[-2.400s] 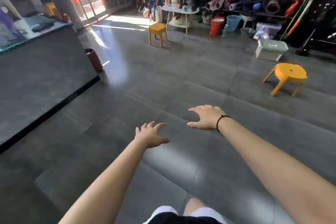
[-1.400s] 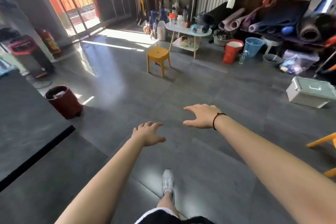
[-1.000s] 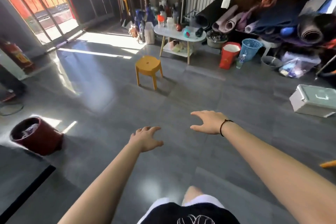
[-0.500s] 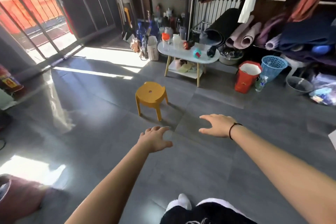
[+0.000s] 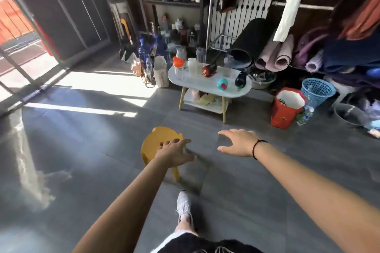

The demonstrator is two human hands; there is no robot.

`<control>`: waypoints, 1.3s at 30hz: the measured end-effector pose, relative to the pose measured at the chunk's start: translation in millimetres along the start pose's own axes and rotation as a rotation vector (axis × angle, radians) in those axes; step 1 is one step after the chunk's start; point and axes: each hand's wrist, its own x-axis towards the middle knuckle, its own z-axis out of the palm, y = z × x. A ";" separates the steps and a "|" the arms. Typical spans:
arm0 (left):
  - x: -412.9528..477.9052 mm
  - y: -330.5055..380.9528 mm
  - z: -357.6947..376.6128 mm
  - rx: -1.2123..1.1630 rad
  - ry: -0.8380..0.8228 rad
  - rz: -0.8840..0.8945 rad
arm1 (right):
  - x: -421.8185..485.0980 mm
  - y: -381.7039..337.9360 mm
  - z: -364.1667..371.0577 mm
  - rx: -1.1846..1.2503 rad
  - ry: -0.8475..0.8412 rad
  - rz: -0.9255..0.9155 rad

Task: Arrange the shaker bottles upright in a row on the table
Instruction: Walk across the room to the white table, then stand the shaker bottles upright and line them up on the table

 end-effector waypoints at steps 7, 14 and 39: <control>153.9 -14.3 -104.9 0.070 -0.031 0.084 | 131.8 13.7 -86.7 0.069 0.026 0.097; 268.2 29.4 -154.1 0.138 -0.132 0.203 | 219.9 53.8 -131.5 0.149 0.043 0.167; 592.6 79.9 -267.6 0.064 -0.271 0.088 | 557.9 251.6 -194.2 0.400 -0.257 0.169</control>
